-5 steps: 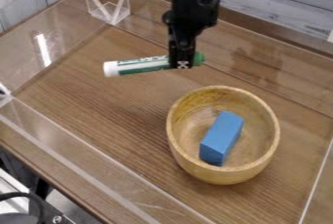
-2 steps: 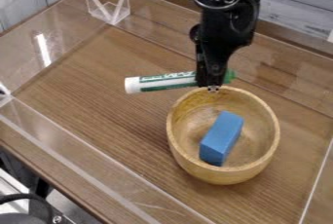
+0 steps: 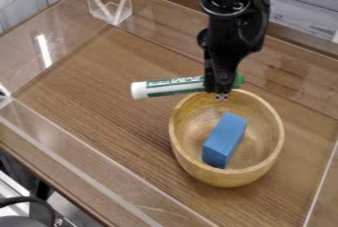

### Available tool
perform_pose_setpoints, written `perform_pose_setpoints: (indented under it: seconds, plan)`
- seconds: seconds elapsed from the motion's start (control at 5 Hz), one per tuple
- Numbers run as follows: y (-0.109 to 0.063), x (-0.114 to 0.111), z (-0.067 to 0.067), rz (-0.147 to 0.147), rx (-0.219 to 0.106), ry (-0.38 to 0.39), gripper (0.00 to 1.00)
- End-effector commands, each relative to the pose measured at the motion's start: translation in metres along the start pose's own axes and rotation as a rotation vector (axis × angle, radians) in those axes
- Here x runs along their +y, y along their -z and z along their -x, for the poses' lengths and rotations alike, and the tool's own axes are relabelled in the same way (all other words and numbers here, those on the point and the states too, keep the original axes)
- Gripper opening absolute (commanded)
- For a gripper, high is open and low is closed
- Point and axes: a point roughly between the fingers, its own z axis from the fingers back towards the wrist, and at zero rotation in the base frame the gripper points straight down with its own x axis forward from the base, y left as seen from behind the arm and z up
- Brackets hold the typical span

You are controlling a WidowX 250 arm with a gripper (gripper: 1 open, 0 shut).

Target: Put the green marker in the brown bowl

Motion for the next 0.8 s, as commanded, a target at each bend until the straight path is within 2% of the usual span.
perform_pose_setpoints:
  seconds: [0.0,0.6]
  plan:
    - [-0.012,0.002,-0.007,-0.051,-0.044,0.007,0.00]
    - [-0.007,-0.009,-0.017,-0.070,-0.093,0.006,0.00]
